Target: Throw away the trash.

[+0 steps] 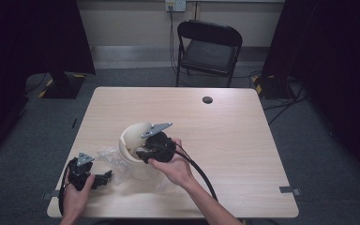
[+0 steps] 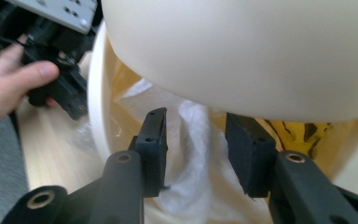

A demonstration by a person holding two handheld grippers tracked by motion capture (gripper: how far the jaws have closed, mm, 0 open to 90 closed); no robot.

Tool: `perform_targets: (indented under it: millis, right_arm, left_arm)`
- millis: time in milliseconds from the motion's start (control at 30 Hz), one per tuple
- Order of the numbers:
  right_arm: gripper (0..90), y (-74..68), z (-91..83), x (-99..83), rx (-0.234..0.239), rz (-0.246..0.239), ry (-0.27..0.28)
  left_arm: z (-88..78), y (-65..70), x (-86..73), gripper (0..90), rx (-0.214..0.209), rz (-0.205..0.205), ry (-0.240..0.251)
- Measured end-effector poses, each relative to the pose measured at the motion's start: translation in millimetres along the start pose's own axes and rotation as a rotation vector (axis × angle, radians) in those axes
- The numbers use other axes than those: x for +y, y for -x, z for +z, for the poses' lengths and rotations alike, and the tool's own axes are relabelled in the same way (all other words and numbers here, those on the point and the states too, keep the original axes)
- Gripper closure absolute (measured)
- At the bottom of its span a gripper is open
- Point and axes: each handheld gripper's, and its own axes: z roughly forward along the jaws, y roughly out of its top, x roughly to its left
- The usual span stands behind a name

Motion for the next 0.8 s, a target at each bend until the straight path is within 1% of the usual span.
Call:
perform_targets:
  millis: [67,100,133,167,200,233,300,333,367,433,500,600,633,700,800]
  right_arm:
    - [59.1,0.9,-1.1,-0.3,0.003,0.001,0.010]
    - [59.8,1.4,-3.0,-0.6,0.007,0.011,0.013]
    - [63.7,3.0,-6.0,-1.4,0.014,0.010,0.030]
    - [63.7,3.0,-6.0,-1.4,0.014,0.010,0.030]
    - [63.9,3.7,-8.0,-1.7,0.024,0.014,0.037]
    - [64.6,4.6,-12.5,-2.2,0.041,0.025,0.059]
    - [65.2,4.8,-14.6,-2.5,0.044,0.026,0.066]
    - [66.6,5.2,-16.4,-3.0,0.043,0.025,0.071]
    - [73.4,6.0,-18.4,-3.9,0.053,0.024,0.070]
    - [74.2,5.8,-18.7,-4.4,0.062,0.017,0.070]
    - [76.4,4.8,-19.8,-4.9,0.064,0.011,0.075]
    - [76.6,5.6,-25.6,-6.1,0.064,0.016,0.093]
    - [78.2,9.3,-31.5,-7.9,0.056,0.024,0.109]
    - [78.7,10.7,-33.7,-8.7,0.054,0.028,0.116]
    - [78.7,16.8,-43.1,-12.1,0.052,0.043,0.140]
  left_arm:
    - [-0.1,0.0,0.0,0.0,0.000,0.000,-0.001]
    - [-0.1,0.0,0.0,0.0,0.000,0.000,-0.001]
    - [-0.1,0.0,0.0,0.0,0.000,0.000,-0.001]
    - [-0.1,0.0,0.0,0.0,0.000,0.000,-0.001]
    - [0.0,0.0,0.0,0.0,0.000,0.000,0.000]
    - [0.0,0.0,0.0,0.0,0.000,0.000,0.000]
    - [-0.1,0.0,0.0,0.0,0.000,0.000,0.000]
    - [0.0,0.0,0.0,0.0,0.000,0.000,0.000]
    - [0.0,0.0,0.0,0.0,0.000,0.000,0.000]
    - [-0.1,0.0,0.0,0.0,0.000,0.000,0.000]
    - [-0.1,0.0,0.0,0.0,0.000,0.001,-0.001]
    - [0.0,0.0,0.0,0.0,0.000,0.000,0.000]
    - [0.0,0.0,0.0,0.0,0.000,0.000,0.000]
    - [-0.1,0.0,0.0,0.0,0.000,0.000,0.000]
    - [-0.1,0.0,0.0,0.0,0.000,0.000,-0.001]
